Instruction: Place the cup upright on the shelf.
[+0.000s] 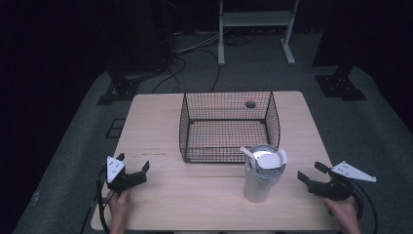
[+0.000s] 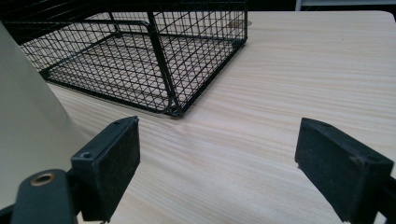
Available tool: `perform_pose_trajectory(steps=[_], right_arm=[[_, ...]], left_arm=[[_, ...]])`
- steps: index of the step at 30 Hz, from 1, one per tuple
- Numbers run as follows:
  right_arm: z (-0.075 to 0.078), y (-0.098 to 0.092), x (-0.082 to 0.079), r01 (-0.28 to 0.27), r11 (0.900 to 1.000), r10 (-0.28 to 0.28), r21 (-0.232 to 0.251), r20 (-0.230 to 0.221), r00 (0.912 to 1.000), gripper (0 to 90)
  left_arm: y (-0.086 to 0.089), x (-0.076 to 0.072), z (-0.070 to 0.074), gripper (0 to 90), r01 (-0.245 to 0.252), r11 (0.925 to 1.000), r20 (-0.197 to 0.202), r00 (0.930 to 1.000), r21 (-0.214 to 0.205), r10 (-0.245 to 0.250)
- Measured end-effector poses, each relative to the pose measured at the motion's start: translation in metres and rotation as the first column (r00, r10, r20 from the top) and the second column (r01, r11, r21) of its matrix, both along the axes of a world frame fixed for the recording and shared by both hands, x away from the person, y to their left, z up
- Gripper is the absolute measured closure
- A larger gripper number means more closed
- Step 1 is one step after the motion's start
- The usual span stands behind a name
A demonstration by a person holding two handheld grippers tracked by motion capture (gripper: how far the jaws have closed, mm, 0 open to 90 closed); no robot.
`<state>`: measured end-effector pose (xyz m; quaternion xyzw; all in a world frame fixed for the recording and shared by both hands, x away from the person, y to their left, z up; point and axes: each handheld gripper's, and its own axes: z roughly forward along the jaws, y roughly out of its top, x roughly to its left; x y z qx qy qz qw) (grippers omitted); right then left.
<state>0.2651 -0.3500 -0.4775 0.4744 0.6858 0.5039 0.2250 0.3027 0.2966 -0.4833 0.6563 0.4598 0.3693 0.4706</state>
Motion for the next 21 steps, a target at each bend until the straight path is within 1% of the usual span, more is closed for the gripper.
perform_pose_trajectory(steps=[2, 5, 6, 7, 10, 11, 12, 13, 14, 15, 16, 21], right_arm=[[0.000, 0.001, -0.001, -0.002, 1.0000, 0.002, 0.000, 0.003, 1.0000, 13.4], [0.003, 0.004, -0.004, -0.017, 0.9998, 0.017, -0.006, 0.010, 0.9998, 13.4], [0.004, 0.005, -0.005, -0.028, 0.9995, 0.027, 0.013, 0.014, 0.9995, 13.4], [0.006, 0.007, -0.006, -0.033, 0.9993, 0.033, 0.018, 0.018, 0.9993, 13.4], [0.010, 0.010, -0.009, -0.058, 0.9983, 0.058, 0.010, 0.027, 0.9980, 13.4], [0.010, 0.010, -0.009, -0.058, 0.9983, 0.058, 0.010, 0.027, 0.9980, 13.4], [0.013, 0.013, -0.011, -0.072, 0.9974, 0.072, -0.003, 0.032, 0.9969, 13.4], [0.013, 0.013, -0.011, -0.072, 0.9974, 0.072, -0.003, 0.032, 0.9969, 13.4], [0.016, 0.015, -0.014, -0.086, 0.9963, 0.086, -0.009, 0.038, 0.9956, 13.4], [0.016, 0.015, -0.014, -0.086, 0.9963, 0.086, -0.009, 0.038, 0.9956, 13.4], [0.019, 0.017, -0.016, -0.106, 0.9944, 0.105, 0.001, 0.041, 0.9936, 13.4], [0.023, 0.023, -0.019, -0.133, 0.9911, 0.133, -0.007, 0.045, 0.9901, 13.1]], left_arm=[[0.000, 0.000, 0.000, 0.0, -0.002, 1.0000, -0.003, 1.0000, -0.007, 0.002], [0.001, 0.000, 0.000, 0.0, -0.002, 1.0000, -0.004, 1.0000, -0.006, 0.002], [0.000, 0.000, 0.000, 0.0, -0.001, 1.0000, 0.000, 1.0000, -0.004, 0.001], [0.000, -0.001, 0.000, 0.0, 0.004, 1.0000, 0.002, 1.0000, 0.003, -0.004], [-0.001, -0.001, 0.000, 0.0, 0.005, 1.0000, 0.004, 1.0000, 0.005, -0.005], [-0.001, -0.001, 0.000, 0.0, 0.005, 1.0000, 0.004, 1.0000, 0.005, -0.005], [-0.001, -0.001, 0.000, 0.0, 0.005, 1.0000, 0.007, 1.0000, 0.002, -0.005], [-0.001, -0.001, 0.000, 0.0, 0.005, 1.0000, 0.007, 1.0000, 0.002, -0.005], [-0.001, -0.001, 0.000, 0.0, 0.005, 1.0000, 0.006, 1.0000, 0.002, -0.005], [-0.001, -0.001, 0.000, 0.0, 0.005, 1.0000, 0.006, 1.0000, 0.002, -0.005], [-0.001, -0.001, 0.000, 0.0, 0.005, 1.0000, 0.007, 1.0000, 0.001, -0.005], [0.001, -0.001, 0.000, 0.0, 0.005, 1.0000, 0.002, 1.0000, -0.004, -0.005]])
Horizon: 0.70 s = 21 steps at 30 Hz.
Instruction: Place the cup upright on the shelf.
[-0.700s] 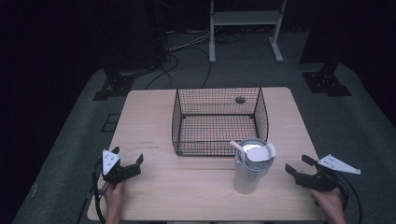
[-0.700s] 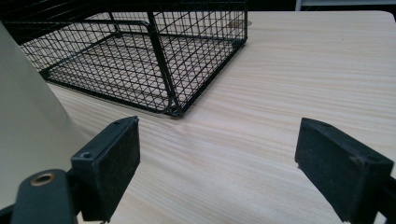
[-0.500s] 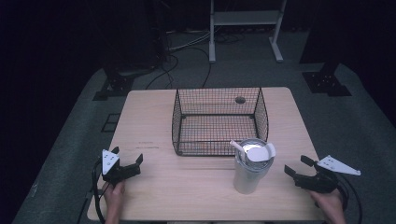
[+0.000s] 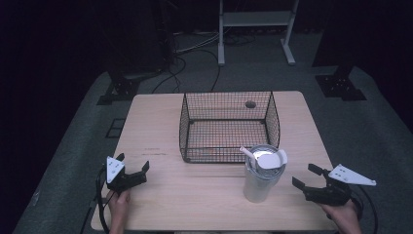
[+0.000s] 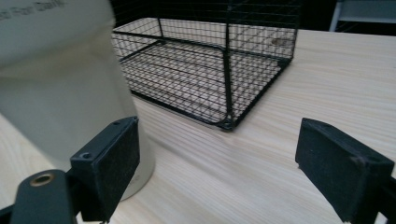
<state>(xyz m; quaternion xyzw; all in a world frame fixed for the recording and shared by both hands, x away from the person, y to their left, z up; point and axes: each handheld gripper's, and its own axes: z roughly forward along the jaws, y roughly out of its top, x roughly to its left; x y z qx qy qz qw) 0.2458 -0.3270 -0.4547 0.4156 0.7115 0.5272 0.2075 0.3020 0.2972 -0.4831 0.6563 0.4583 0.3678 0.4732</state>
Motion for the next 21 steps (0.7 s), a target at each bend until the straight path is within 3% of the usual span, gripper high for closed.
perform_pose_trajectory(steps=[8, 21], right_arm=[[0.006, 0.016, -0.008, -0.074, 0.9964, 0.075, -0.040, 0.016, 0.9971, 12.9], [0.014, 0.034, -0.019, -0.150, 0.9855, 0.153, -0.080, 0.030, 0.9878, 9.9]], left_arm=[[0.000, 0.000, 0.000, 0.0, 0.002, 1.0000, 0.003, 1.0000, -0.001, -0.002], [0.001, 0.000, 0.000, 0.0, 0.003, 1.0000, 0.006, 1.0000, -0.009, -0.003]])
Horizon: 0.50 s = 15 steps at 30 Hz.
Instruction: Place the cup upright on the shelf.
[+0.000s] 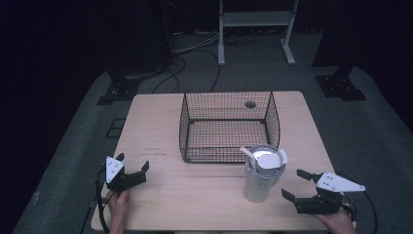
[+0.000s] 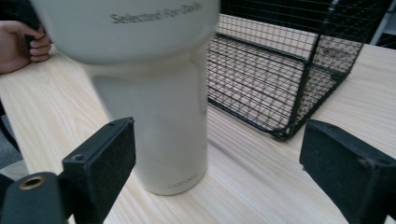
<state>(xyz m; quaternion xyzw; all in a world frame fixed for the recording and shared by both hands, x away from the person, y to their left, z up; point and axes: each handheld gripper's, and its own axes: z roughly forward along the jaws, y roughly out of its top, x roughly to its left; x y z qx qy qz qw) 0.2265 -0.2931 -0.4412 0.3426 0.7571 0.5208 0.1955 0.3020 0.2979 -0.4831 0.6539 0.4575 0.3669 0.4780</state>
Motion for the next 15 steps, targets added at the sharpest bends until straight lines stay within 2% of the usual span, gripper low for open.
perform_pose_trajectory(steps=[6, 15], right_arm=[[0.003, 0.010, -0.004, -0.029, 0.9995, 0.030, -0.014, 0.013, 0.9995, 9.9], [0.005, 0.023, -0.006, -0.068, 0.9977, 0.068, -0.006, 0.028, 0.9973, 9.9]], left_arm=[[0.000, 0.000, 0.000, 0.0, 0.004, 1.0000, 0.002, 1.0000, 0.004, -0.004], [0.000, -0.001, 0.000, 0.0, 0.004, 1.0000, 0.001, 1.0000, 0.004, -0.004]])
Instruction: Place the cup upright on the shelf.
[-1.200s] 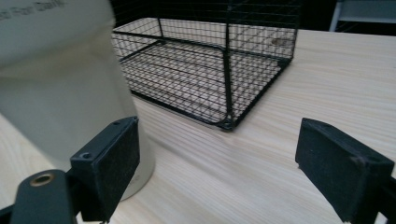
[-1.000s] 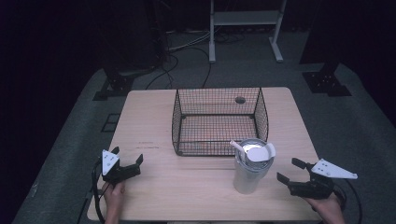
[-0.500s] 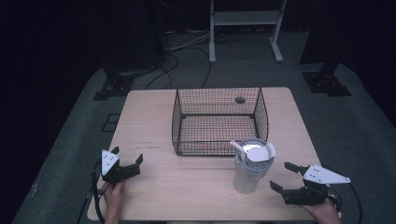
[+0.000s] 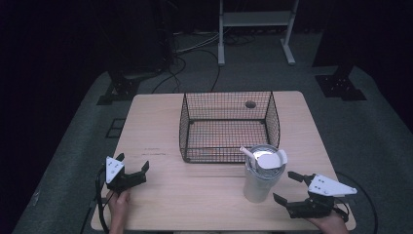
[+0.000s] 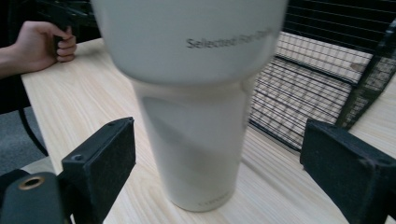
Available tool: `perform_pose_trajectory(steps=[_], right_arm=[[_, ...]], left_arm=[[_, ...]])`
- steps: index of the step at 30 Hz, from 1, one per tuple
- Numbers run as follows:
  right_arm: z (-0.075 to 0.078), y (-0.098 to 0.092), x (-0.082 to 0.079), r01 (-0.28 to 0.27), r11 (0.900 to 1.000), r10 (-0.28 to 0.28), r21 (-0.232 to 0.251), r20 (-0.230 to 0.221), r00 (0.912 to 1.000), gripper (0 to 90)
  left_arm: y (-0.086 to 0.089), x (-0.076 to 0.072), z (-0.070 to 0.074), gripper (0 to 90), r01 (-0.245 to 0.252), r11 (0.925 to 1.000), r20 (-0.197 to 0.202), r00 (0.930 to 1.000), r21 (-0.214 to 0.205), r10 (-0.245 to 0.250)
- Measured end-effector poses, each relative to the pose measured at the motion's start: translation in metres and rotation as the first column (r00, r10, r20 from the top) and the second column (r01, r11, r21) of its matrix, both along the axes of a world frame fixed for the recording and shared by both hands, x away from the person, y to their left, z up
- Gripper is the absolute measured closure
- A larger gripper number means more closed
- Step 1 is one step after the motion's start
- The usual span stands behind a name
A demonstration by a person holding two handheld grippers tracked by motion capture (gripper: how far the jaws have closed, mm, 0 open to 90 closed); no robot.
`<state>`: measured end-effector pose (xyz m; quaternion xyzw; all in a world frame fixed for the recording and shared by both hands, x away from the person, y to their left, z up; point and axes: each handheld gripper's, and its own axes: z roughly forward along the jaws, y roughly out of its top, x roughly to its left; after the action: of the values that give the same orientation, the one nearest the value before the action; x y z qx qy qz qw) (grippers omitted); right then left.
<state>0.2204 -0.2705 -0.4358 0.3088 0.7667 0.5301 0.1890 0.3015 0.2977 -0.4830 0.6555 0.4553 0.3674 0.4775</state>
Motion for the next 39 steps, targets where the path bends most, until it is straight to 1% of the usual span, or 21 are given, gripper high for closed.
perform_pose_trajectory(steps=[1, 2, 3, 10, 11, 14, 15, 20, 21, 24, 25, 29, 36, 37, 39], right_arm=[[-0.001, 0.004, 0.000, -0.006, 1.0000, 0.006, 0.001, 0.003, 1.0000, 9.9], [-0.001, 0.004, 0.000, -0.006, 1.0000, 0.006, 0.001, 0.003, 1.0000, 9.9], [-0.001, 0.008, 0.000, -0.008, 1.0000, 0.008, -0.004, 0.012, 0.9999, 9.9], [-0.004, 0.018, 0.003, -0.020, 0.9998, 0.021, -0.008, 0.012, 0.9997, 9.9], [-0.005, 0.020, 0.004, -0.023, 0.9996, 0.023, -0.017, 0.014, 0.9996, 9.9], [-0.006, 0.023, 0.006, -0.029, 0.9993, 0.030, -0.023, 0.016, 0.9994, 9.9], [-0.008, 0.027, 0.008, -0.032, 0.9990, 0.033, -0.030, 0.012, 0.9994, 9.9], [-0.010, 0.032, 0.012, -0.028, 0.9989, 0.028, -0.039, 0.013, 0.9995, 9.9], [-0.010, 0.035, 0.013, -0.015, 0.9984, 0.016, -0.055, 0.025, 0.9996, 9.9], [-0.011, 0.037, 0.014, -0.010, 0.9986, 0.012, -0.053, 0.035, 0.9993, 9.9], [-0.012, 0.039, 0.015, -0.009, 0.9991, 0.011, -0.042, 0.038, 0.9992, 9.9], [-0.013, 0.042, 0.018, 0.003, 0.9995, -0.001, -0.033, 0.050, 0.9988, 9.9], [-0.014, 0.046, 0.022, -0.002, 0.9997, 0.003, -0.024, 0.056, 0.9984, 8.5], [-0.015, 0.048, 0.024, -0.001, 0.9999, 0.002, -0.015, 0.064, 0.9979, 8.2], [-0.016, 0.049, 0.025, 0.001, 0.9999, -0.001, -0.012, 0.072, 0.9974, 7.8]], left_arm=[[0.000, 0.000, 0.000, 0.0, -0.001, 1.0000, 0.000, 1.0000, -0.001, 0.001], [0.000, 0.000, 0.000, 0.0, -0.001, 1.0000, 0.000, 1.0000, -0.001, 0.001], [0.000, 0.000, 0.000, 0.0, -0.001, 1.0000, 0.001, 1.0000, -0.002, 0.001], [0.000, 0.000, 0.000, 0.0, -0.001, 1.0000, 0.002, 1.0000, -0.001, 0.001], [0.000, 0.000, 0.000, 0.0, -0.001, 1.0000, 0.002, 1.0000, -0.002, 0.001], [0.000, 0.000, 0.000, 0.0, -0.003, 1.0000, 0.002, 1.0000, -0.002, 0.003], [0.000, 0.000, 0.000, 0.0, -0.001, 1.0000, 0.002, 1.0000, -0.001, 0.001], [0.000, 0.000, 0.000, 0.0, -0.002, 1.0000, 0.001, 1.0000, -0.003, 0.002], [0.000, 0.000, 0.000, 0.0, 0.004, 1.0000, 0.002, 1.0000, 0.001, -0.004], [0.000, 0.000, 0.000, 0.0, 0.003, 1.0000, 0.003, 1.0000, 0.002, -0.003], [0.000, 0.000, 0.000, 0.0, 0.001, 1.0000, 0.002, 1.0000, 0.000, -0.001], [0.000, 0.000, 0.000, 0.0, 0.001, 1.0000, 0.002, 1.0000, -0.001, -0.001], [0.000, 0.000, 0.000, 0.0, 0.002, 1.0000, 0.004, 1.0000, 0.003, -0.002], [0.000, 0.000, 0.000, 0.0, 0.002, 1.0000, 0.002, 1.0000, 0.001, -0.002], [0.000, 0.000, 0.000, 0.0, 0.001, 1.0000, 0.002, 1.0000, -0.001, -0.001]])
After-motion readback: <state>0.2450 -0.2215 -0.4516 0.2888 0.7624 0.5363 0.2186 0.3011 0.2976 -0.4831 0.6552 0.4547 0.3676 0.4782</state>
